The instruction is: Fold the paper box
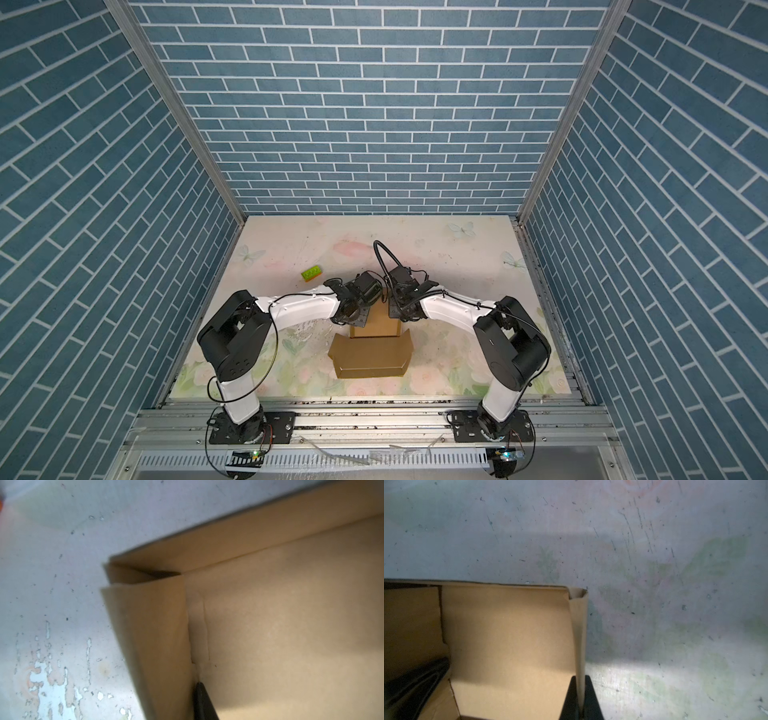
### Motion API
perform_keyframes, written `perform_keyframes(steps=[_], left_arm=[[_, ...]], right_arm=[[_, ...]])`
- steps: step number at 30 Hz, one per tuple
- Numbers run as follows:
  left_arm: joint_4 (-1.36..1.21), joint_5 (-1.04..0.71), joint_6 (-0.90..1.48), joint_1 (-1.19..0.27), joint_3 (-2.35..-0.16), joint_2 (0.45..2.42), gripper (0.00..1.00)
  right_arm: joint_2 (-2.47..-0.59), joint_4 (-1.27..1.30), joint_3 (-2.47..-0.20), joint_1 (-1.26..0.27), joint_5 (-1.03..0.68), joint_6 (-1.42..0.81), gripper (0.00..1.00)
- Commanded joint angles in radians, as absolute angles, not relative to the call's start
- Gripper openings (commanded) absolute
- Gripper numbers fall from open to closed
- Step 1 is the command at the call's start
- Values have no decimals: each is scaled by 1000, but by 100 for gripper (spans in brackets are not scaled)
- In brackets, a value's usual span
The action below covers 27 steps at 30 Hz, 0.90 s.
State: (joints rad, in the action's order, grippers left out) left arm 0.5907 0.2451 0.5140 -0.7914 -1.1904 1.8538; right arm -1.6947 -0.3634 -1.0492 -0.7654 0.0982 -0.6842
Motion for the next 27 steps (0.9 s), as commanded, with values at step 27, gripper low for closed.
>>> perform_keyframes(steps=[27], left_arm=[[315, 147, 565, -782, -970, 1546, 55]], right_arm=[[-1524, -194, -900, -793, 194, -598, 0]])
